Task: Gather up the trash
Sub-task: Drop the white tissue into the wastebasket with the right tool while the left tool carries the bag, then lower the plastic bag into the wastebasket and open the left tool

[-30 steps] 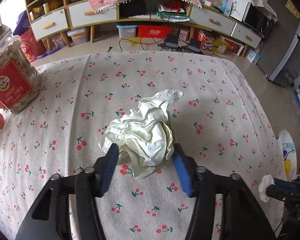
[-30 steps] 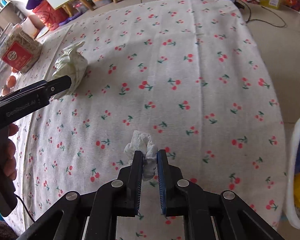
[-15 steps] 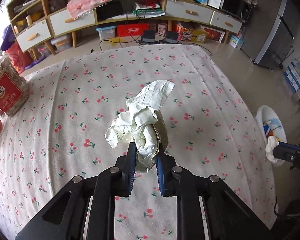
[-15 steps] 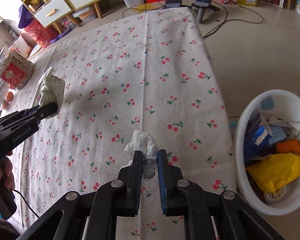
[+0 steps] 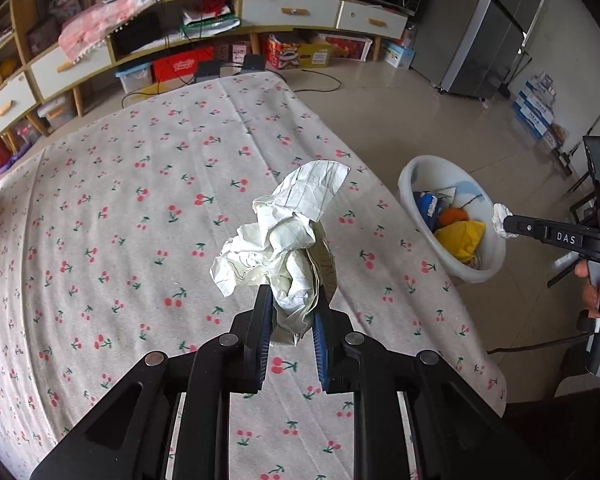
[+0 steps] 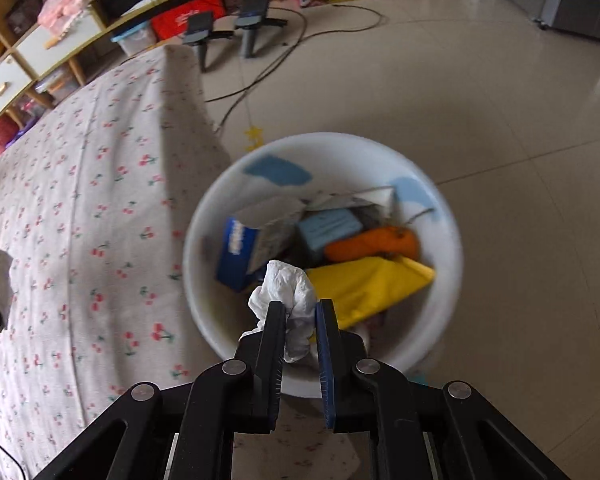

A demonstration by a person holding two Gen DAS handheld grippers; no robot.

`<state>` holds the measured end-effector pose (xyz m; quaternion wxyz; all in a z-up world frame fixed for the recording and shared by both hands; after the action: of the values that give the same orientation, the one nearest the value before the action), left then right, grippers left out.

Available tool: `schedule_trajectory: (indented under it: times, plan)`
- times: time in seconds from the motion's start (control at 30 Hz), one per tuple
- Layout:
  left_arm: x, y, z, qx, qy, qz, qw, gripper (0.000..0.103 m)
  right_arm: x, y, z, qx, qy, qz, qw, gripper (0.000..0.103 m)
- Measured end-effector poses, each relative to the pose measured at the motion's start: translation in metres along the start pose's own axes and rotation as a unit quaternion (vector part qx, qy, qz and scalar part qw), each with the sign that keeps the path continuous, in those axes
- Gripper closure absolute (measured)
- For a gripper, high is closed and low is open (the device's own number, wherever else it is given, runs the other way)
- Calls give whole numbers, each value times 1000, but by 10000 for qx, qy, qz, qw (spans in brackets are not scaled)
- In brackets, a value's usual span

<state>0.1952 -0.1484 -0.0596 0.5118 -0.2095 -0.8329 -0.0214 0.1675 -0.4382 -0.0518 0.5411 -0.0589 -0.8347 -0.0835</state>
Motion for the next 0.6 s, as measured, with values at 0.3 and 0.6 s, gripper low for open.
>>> schedule_trajectory:
  times: [0.3, 0.6]
  plan:
    - [-22, -76, -23, -604, 223, 123, 9978, 83, -3, -24, -8, -447, -82, -179, 9988, 86]
    - [-52, -129, -40, -937, 402, 202, 9946, 83, 15, -57, 2, -632, -227, -201, 9975, 49]
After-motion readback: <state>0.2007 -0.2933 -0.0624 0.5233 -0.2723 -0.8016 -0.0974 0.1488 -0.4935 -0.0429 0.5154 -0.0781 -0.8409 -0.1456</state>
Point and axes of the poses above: each gripper's, at about its wrist camera, not at the fingertips, and x roughly against the way its jaws point, y to its left, z to its underside, the point moved 2 cm from there along -x, roughly the way its jaws point, and after that the axes turned 4 degrees about z, right-handed, at the moved point
